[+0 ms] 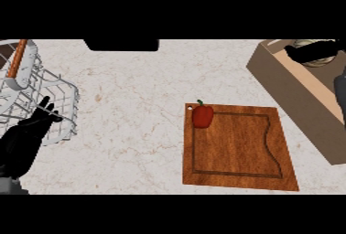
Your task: Pick the cupcake from the cutting board and place it in the cardboard box
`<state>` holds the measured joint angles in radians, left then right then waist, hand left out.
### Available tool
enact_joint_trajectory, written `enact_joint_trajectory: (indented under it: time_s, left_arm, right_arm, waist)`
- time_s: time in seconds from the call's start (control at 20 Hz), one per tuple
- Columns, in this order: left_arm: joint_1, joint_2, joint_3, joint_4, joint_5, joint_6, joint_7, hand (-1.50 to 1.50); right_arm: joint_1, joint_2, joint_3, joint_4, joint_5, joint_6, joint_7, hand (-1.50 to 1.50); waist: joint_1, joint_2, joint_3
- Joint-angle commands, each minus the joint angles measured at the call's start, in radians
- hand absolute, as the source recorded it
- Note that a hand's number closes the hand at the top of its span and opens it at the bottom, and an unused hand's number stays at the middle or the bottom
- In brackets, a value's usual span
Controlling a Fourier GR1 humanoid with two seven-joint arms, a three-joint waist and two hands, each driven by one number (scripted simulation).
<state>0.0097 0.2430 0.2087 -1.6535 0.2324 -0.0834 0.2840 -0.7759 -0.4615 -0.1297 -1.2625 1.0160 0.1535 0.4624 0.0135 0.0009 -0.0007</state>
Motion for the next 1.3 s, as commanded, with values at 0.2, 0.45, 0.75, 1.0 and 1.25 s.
enact_joint_trajectory:
  time_s: [0.2, 0.45, 0.75, 1.0, 1.25]
  left_arm:
    - [-0.037, -0.016, -0.030, -0.051, -0.020, 0.013, 0.024, 0.00]
    - [-0.025, -0.019, -0.017, -0.026, -0.013, -0.009, 0.013, 0.00]
    - [-0.052, -0.016, 0.012, 0.031, -0.003, -0.024, -0.020, 0.00]
    - [-0.019, -0.004, 0.026, -0.012, 0.005, -0.031, -0.009, 0.00]
    - [0.028, -0.056, -0.013, -0.003, -0.035, -0.032, -0.073, 0.00]
  right_arm:
    - [0.041, 0.014, -0.082, 0.295, -0.061, -0.056, -0.103, 1.50]
    - [0.076, 0.055, -0.087, 0.261, -0.097, -0.010, -0.050, -1.50]
    - [0.114, 0.060, -0.147, 0.191, -0.185, -0.123, -0.204, -1.50]
    - [0.091, 0.089, -0.340, 0.155, -0.350, -0.281, -0.245, -1.50]
    - [0.079, 0.014, -0.469, 0.102, -0.506, -0.224, -0.240, -1.50]
  waist:
    - [0.005, 0.007, 0.002]
    - [-0.010, -0.001, 0.001]
    - [-0.016, -0.001, 0.001]
    - [-0.023, -0.002, 0.002]
    - [-0.023, -0.003, 0.001]
